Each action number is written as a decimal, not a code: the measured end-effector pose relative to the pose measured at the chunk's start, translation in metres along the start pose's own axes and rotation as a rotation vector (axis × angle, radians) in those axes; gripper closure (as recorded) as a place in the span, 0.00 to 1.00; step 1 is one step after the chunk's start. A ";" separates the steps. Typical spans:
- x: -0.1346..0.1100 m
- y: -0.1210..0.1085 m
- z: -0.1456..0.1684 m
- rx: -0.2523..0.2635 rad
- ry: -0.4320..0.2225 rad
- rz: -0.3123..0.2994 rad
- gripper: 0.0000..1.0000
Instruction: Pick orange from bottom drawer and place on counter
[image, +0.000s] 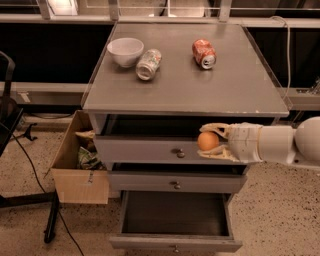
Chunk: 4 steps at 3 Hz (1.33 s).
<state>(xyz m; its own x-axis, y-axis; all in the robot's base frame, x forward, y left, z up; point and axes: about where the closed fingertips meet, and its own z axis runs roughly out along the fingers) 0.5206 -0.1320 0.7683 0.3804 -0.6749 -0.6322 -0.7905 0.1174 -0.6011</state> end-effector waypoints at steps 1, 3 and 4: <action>-0.025 -0.034 -0.018 0.039 0.026 -0.011 1.00; -0.045 -0.111 -0.034 0.127 0.056 -0.018 1.00; -0.046 -0.151 -0.024 0.159 0.029 -0.003 1.00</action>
Offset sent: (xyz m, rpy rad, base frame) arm 0.0420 -0.0133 0.1349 -0.0327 -0.1188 -0.1369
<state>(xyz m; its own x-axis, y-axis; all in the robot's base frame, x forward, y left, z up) 0.6106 -0.1359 0.8998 0.3667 -0.6961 -0.6172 -0.7025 0.2277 -0.6742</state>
